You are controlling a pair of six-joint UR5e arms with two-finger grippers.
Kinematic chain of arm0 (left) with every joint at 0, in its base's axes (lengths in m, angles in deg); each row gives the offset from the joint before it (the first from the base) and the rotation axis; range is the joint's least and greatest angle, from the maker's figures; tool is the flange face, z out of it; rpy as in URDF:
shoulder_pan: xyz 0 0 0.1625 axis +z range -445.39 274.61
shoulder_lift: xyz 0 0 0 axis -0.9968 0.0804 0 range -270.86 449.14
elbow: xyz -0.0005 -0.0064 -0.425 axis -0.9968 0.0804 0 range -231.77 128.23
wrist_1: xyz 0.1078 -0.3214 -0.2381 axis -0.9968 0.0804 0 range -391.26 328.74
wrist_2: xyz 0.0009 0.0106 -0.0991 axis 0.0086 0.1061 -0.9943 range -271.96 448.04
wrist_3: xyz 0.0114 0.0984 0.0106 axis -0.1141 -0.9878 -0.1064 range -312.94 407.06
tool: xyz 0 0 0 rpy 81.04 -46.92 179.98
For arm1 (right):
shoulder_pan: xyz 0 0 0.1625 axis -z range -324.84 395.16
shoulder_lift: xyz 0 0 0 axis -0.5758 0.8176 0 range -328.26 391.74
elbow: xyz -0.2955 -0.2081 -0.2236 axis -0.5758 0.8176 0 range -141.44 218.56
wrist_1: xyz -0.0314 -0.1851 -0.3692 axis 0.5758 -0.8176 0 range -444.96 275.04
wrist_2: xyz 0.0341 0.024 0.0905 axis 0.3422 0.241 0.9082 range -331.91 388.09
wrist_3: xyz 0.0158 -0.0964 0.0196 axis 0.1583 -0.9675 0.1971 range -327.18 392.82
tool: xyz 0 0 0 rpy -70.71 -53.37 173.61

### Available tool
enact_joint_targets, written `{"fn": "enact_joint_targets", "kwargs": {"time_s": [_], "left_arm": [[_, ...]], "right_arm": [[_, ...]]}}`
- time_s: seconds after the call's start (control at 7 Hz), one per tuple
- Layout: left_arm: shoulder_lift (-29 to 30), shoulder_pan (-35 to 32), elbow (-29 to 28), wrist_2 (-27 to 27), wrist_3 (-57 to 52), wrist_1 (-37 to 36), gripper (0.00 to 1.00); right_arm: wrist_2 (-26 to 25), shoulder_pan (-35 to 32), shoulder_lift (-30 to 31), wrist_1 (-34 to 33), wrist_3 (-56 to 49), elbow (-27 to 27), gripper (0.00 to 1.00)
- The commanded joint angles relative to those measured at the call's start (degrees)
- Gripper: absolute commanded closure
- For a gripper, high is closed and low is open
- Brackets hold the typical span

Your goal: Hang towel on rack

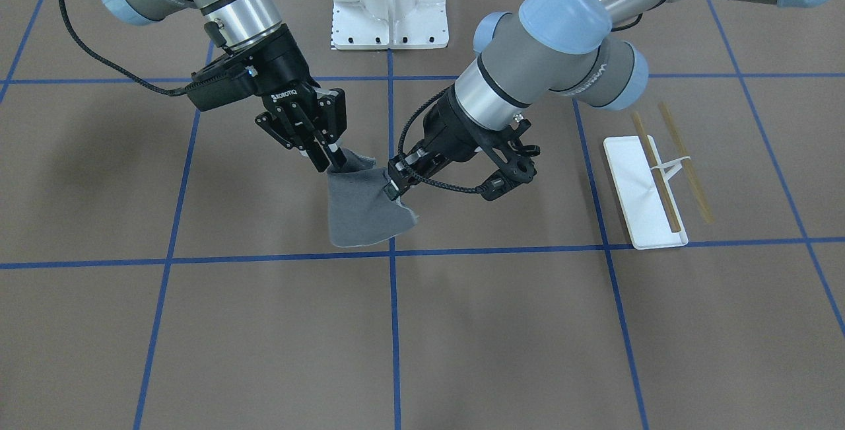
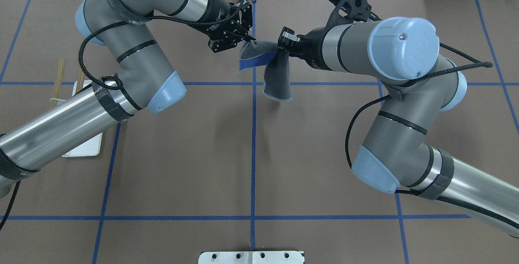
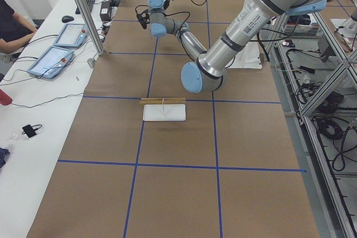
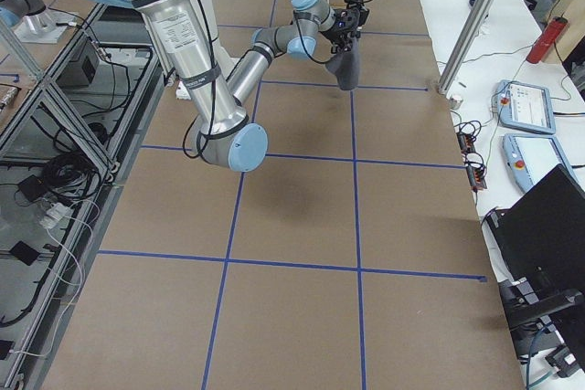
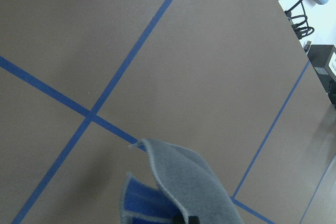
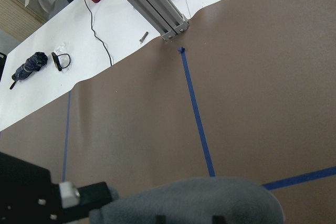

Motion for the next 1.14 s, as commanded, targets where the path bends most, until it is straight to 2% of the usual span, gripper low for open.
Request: {"fn": "enact_joint_targets", "kwargs": {"time_s": [0.0,0.14,0.43,0.71,1.0], "left_arm": [[-0.8,-5.0,3.3,-5.6,-0.5,-0.5,1.00],[-4.0,-7.7,5.5,-8.7,-1.2,-0.4,1.00],[-14.5,-14.5,12.2,-15.6,-15.3,-0.5,1.00],[-19.0,-21.1,13.3,-18.1,-25.3,-0.5,1.00],[-28.5,-23.9,15.9,-17.9,-38.2,-0.5,1.00]], "right_arm": [[0.2,-0.2,2.4,-0.3,-4.0,-0.9,0.00],[0.2,-0.4,4.0,-0.5,-6.1,-0.8,0.00],[2.5,-3.3,6.2,-0.6,-10.3,0.2,0.00],[7.5,-7.7,8.6,-0.7,-17.7,2.6,0.00],[14.5,-14.0,10.5,-0.8,-27.6,6.7,0.00]]}}
